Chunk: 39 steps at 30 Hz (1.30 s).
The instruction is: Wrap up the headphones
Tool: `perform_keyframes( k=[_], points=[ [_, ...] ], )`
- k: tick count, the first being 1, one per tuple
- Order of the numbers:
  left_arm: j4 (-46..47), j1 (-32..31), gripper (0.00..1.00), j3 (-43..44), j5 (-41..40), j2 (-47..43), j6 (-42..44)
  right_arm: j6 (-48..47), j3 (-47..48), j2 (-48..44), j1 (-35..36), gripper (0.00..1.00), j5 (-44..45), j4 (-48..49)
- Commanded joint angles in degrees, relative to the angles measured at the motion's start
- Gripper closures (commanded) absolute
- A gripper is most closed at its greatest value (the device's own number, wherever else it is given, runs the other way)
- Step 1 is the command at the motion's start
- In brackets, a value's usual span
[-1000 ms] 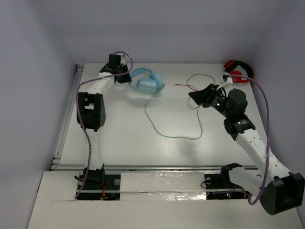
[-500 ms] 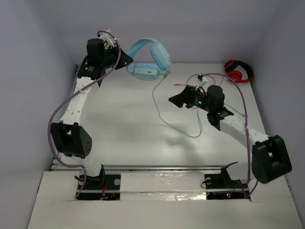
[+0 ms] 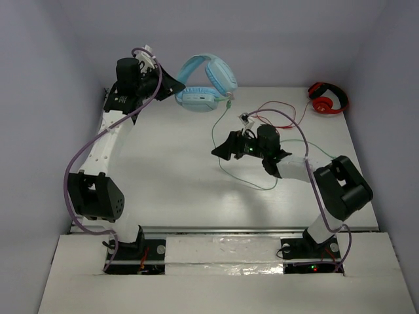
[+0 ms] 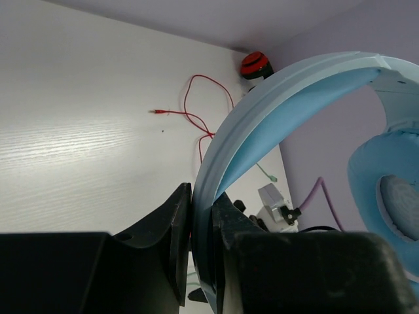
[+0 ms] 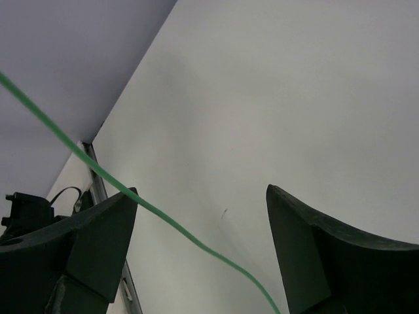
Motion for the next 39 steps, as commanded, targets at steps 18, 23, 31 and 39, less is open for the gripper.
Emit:
perform_keyframes(
  k=[18, 23, 31, 39],
  points=[
    [10.96, 7.20, 1.00, 7.84, 5.76, -4.29, -13.52, 5.28, -4.32, 4.76, 0.21, 0.40, 1.64, 15.53],
    [13.59, 9.04, 1.00, 5.65, 6.38, -5.70, -14.48, 8.08, -4.66, 7.93, 0.21, 0.38, -2.04, 20.70],
    [20.44, 10.27, 1.00, -3.74, 4.01, -7.80, -19.31, 9.59, -5.28, 2.85, 0.74, 0.75, -4.25, 16.18],
    [32.31, 10.27, 1.00, -20.27, -8.28, -14.21, -26.78, -0.16, 0.50, -9.53, 7.66, 1.00, 7.95, -13.26]
  ],
)
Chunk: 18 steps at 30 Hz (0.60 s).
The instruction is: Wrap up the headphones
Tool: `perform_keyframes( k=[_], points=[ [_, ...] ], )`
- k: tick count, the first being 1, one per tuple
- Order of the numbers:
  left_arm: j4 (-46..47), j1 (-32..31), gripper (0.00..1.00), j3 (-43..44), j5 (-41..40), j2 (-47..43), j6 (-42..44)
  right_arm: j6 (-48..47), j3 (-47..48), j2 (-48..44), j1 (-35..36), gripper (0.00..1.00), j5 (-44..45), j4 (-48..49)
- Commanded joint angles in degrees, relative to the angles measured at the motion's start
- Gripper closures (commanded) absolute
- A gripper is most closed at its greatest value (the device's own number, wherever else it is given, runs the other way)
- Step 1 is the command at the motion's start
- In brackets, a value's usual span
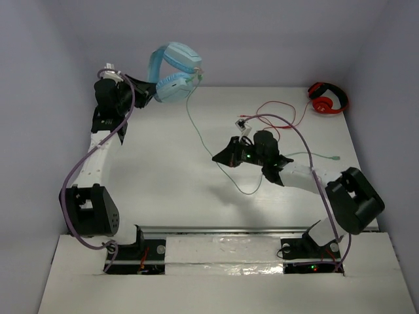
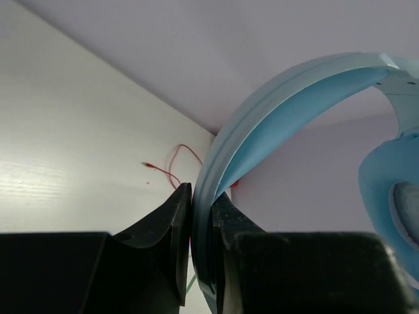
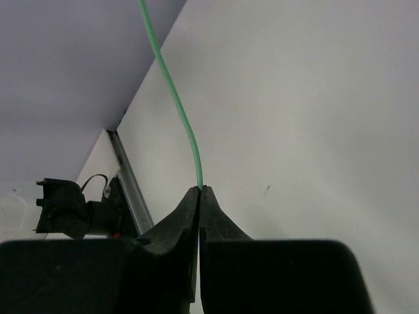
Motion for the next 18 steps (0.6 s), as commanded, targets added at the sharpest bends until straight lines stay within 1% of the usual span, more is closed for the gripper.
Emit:
perform_keyframes(
  k=[1, 3, 4, 5, 6, 7, 8, 9, 10, 11, 13, 15, 16, 18],
  points=[
    [11.16, 0.26, 1.00, -5.02, -9.77, -7.68, -6.33, -7.11, 5.26, -6.14, 4.99, 1.00, 10.81, -19.06],
    [11.25, -1.40, 1.00, -7.31, -13.22, -9.01, -6.16, -8.88, 6.41, -8.16, 7.28, 1.00, 14.79, -23.66],
    [11.42, -2.37, 1.00, -8.98, -17.06, -10.15, -4.68, -9.41, 7.89, -9.56, 9.55, 1.00, 18.03, -27.95],
    [9.34, -3.51, 1.00, -9.00, -19.19, -10.42, -2.92, -10.37, 8.78, -10.19, 10.79, 1.00, 19.28, -30.17],
    [7.92, -6.56, 1.00, -8.65, -21.73, -10.42, -0.99, -10.90, 9.83, -10.63, 12.20, 1.00, 21.03, -32.80],
    [6.95, -8.25, 1.00, -8.04, -26.55, -10.33, 1.20, -11.78, 12.71, -11.24, 15.25, 1.00, 24.09, -39.01],
    [4.07, -9.92, 1.00, -7.25, -28.77, -9.90, 5.66, -13.70, 14.48, -11.42, 16.85, 1.00, 25.69, -42.20],
    [2.21, -12.63, 1.00, -6.19, -31.23, -9.28, 7.97, -14.59, 16.50, -11.60, 18.35, 1.00, 27.19, -45.71],
    [0.72, -14.14, 1.00, -4.36, -35.17, -7.89, 10.17, -15.29, 20.26, -12.21, 20.97, 1.00, 30.33, -51.49],
    [-2.00, -15.28, 1.00, -3.56, -36.60, -7.18, 14.37, -16.52, 22.13, -12.56, 22.22, 1.00, 31.24, -54.07],
    [-4.82, -18.44, 1.00, -2.15, -40.37, -5.68, 18.17, -17.23, 25.90, -13.35, 24.24, 1.00, 36.75, -61.35],
    [-7.20, -20.12, 1.00, -2.58, -43.02, -5.41, 22.64, -18.37, 30.74, -14.58, 25.82, 1.00, 38.01, -64.98],
    [-7.38, -21.35, 1.00, -3.71, -43.90, -5.67, 24.15, -18.64, 32.32, -14.76, 25.83, 1.00, 38.27, -68.13],
    [-9.40, -22.93, 1.00, -4.51, -45.13, -5.76, 27.92, -20.57, 36.53, -14.94, 25.83, 1.00, 38.10, -70.61]
  ],
)
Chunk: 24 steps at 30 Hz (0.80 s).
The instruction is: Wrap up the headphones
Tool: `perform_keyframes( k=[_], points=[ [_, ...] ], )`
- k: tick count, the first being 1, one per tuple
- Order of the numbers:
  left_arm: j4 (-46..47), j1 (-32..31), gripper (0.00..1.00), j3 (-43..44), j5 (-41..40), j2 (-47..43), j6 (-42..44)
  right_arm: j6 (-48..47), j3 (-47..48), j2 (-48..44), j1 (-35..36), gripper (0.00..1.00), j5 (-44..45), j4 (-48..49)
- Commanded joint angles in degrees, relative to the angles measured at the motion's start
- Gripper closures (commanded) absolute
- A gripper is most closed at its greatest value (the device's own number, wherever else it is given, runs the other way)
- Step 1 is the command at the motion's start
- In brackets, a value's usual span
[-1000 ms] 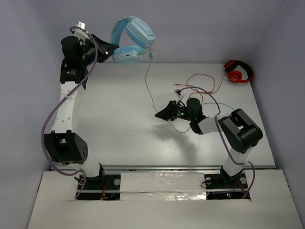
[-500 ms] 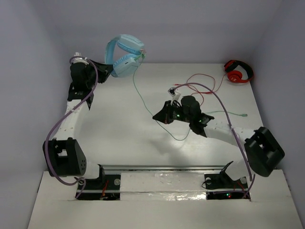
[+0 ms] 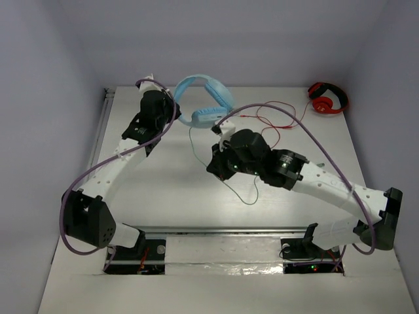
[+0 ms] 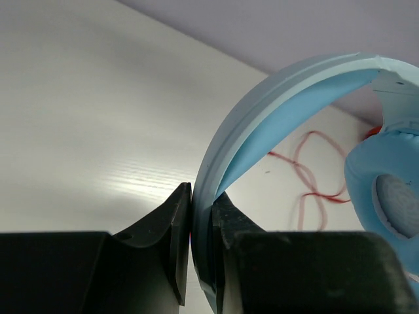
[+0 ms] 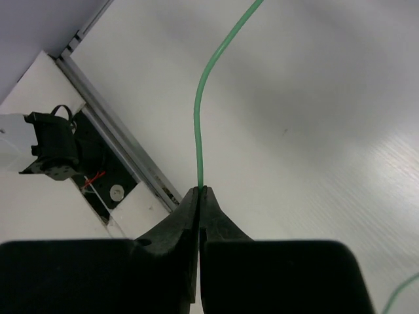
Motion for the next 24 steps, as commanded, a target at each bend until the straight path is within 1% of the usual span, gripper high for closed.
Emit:
perform_keyframes(
  k=[1, 6, 8, 10, 11, 15, 16, 18, 21, 24],
  points=[
    [-0.24, -1.85, 1.00, 0.89, -7.24, -1.06, 8.71, -4.81, 7.50, -1.65, -0.13, 1.00, 5.68, -11.77],
    [-7.10, -6.59, 1.00, 1.67, -3.73, -0.54, 14.42, -8.24, 14.27, 2.03, -0.13, 1.00, 8.93, -15.48],
    [-11.56, -7.38, 1.00, 2.99, -1.97, 0.17, 17.40, -9.64, 16.91, 3.53, -0.13, 1.00, 10.43, -16.80],
    [-12.55, -7.39, 1.00, 2.47, 1.26, -0.27, 19.26, -10.44, 18.23, 4.41, -0.13, 1.00, 11.66, -17.50],
    [-13.95, -7.39, 1.00, 2.12, 1.46, -0.62, 19.79, -11.05, 18.76, 4.68, -0.13, 1.00, 13.23, -18.03],
    [-14.66, -7.39, 1.00, -0.17, 4.62, -3.52, 22.33, -11.94, 20.17, 5.12, -0.13, 1.00, 18.69, -20.40],
    [-15.36, -7.39, 1.00, -0.26, 7.41, -3.87, 23.30, -12.11, 20.17, 5.03, -0.13, 1.00, 19.48, -20.84],
    [-18.61, -7.39, 1.00, 0.09, 10.32, -4.05, 26.36, -12.46, 19.91, 4.59, -0.92, 1.00, 21.94, -21.37],
    [-18.36, -7.39, 1.00, -2.19, 11.30, -6.68, 28.22, -12.46, 19.04, 3.63, -1.45, 1.00, 23.97, -21.99],
    [-19.32, -7.39, 1.00, -4.12, 14.19, -8.53, 29.63, -12.73, 18.42, 2.66, -2.68, 1.00, 24.67, -20.85]
  ],
)
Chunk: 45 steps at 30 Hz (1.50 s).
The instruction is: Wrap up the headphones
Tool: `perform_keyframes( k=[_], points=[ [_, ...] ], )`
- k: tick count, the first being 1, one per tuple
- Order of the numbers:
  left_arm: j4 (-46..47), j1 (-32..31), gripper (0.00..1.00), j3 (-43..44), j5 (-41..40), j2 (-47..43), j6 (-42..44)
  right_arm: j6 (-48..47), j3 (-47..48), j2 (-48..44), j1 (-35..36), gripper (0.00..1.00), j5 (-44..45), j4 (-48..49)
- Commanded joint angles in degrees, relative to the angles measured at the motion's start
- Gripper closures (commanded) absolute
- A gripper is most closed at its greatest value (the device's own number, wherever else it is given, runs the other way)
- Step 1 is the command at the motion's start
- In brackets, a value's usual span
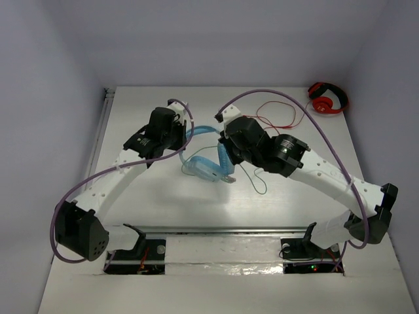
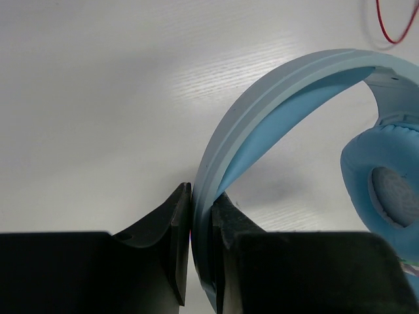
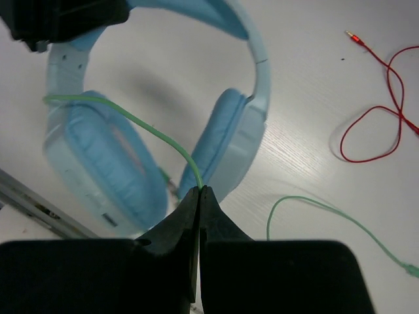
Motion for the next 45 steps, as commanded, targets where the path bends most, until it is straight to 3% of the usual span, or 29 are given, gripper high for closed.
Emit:
perform_keyframes(
  k=[1, 10, 19, 26, 28, 32, 38, 41, 45],
  points=[
    [1.53, 0.13, 1.00, -1.33, 7.75, -4.93, 2.64, -1.75, 1.04, -3.33, -1.04, 1.00, 4.34, 0.75],
    [4.69, 1.35, 1.00, -3.62, 21.90, -7.30, 2.12, -2.82, -1.77, -3.95, -4.30, 1.00, 6.63, 6.45],
    [11.90, 8.13, 1.00, -4.41, 36.14, -8.88, -4.99, 1.93, -16.00, -11.59, -8.16, 1.00, 4.88, 21.55],
    [15.67, 9.27, 1.00, -4.23, 37.56, -9.76, -9.56, 3.86, -23.39, -16.08, -10.97, 0.99, -2.92, 32.11],
    [16.99, 9.27, 1.00, -4.50, 37.82, -10.46, -11.14, 4.57, -25.06, -16.43, -11.68, 0.96, -5.48, 35.97],
    [19.98, 9.27, 1.00, -5.20, 38.00, -11.52, -15.10, 5.88, -29.71, -18.27, -12.29, 0.71, -9.44, 42.05],
    [26.13, 9.80, 1.00, -6.95, 39.24, -11.87, -22.92, 6.33, -34.90, -22.31, -14.31, 0.52, -13.82, 50.48],
    [28.77, 9.80, 1.00, -7.31, 38.35, -12.14, -26.79, 6.41, -39.03, -24.51, -15.01, 0.46, -14.63, 54.26],
    [32.28, 9.80, 1.00, -7.14, 37.57, -13.10, -31.01, 7.99, -43.52, -26.01, -15.02, 0.45, -16.92, 58.66]
  ],
)
